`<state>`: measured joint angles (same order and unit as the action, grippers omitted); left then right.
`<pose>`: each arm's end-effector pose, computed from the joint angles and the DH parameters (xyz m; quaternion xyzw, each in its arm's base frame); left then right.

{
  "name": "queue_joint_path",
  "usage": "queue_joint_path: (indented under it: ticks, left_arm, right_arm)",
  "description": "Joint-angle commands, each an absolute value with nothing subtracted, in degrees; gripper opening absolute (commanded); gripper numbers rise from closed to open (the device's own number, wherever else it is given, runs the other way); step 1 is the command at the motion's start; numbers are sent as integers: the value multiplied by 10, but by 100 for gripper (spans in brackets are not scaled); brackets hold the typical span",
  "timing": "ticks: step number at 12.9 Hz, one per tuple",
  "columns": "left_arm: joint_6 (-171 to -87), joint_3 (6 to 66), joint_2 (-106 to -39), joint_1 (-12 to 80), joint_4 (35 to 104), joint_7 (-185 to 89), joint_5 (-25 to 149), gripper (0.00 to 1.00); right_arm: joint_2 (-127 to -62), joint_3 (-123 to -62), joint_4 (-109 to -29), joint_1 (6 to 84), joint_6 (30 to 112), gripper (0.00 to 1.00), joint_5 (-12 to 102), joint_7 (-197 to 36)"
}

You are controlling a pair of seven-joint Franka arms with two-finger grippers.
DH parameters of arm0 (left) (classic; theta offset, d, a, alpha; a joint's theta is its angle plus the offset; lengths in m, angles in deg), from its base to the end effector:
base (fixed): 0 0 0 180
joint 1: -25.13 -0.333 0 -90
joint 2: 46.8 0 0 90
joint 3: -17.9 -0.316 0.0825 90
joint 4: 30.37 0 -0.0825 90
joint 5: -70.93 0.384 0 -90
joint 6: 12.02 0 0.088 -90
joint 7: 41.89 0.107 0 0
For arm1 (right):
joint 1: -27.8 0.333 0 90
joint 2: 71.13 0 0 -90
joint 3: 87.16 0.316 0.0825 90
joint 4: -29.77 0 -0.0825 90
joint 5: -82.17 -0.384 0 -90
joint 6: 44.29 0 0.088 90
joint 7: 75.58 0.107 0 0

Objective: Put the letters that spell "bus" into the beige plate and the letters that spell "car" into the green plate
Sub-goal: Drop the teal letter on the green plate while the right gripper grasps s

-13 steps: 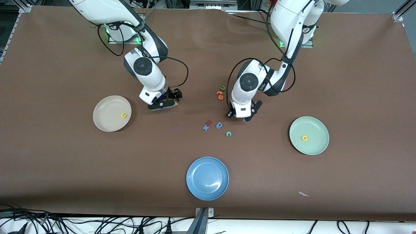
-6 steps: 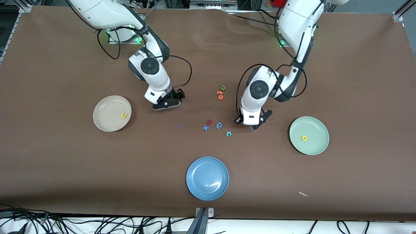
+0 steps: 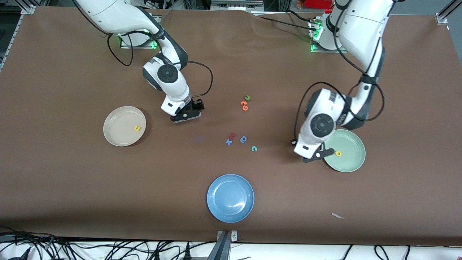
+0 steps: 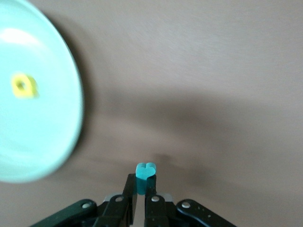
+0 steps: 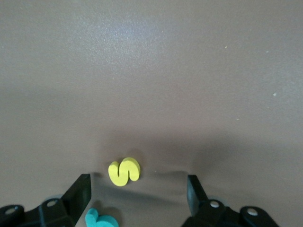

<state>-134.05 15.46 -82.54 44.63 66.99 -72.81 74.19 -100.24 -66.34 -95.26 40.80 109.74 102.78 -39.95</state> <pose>0.6255 -0.1918 0.2177 -0.9897 -0.1000 0.0736 0.0714 0.4559 0.3248 0.1715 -0.9922 -0.1213 -0.0194 0.0191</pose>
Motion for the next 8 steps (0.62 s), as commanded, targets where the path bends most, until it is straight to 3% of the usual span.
queue_joint_path:
  ticks: [1, 5, 6, 7, 8]
  left_arm:
    - [-1316, 161, -814, 389, 667, -549, 762, 0]
    - [-1310, 158, -805, 306, 668, -339, 764, 0]
    - [-1310, 158, -806, 293, 668, -295, 781, 56]
    - [-1310, 161, -806, 289, 666, -271, 793, 100]
    - [-1311, 162, -806, 291, 657, -276, 788, 100]
  right_arm:
    - [-1017, -668, -944, 414, 1109, 88, 1045, -384]
    - [-1018, -668, -944, 414, 1113, 77, 1045, -383]
    - [-1018, -668, -944, 414, 1113, 73, 1045, -383]
    - [-1018, -668, -944, 414, 1113, 69, 1045, -383]
    - [-1018, -668, -943, 415, 1113, 68, 1045, -383]
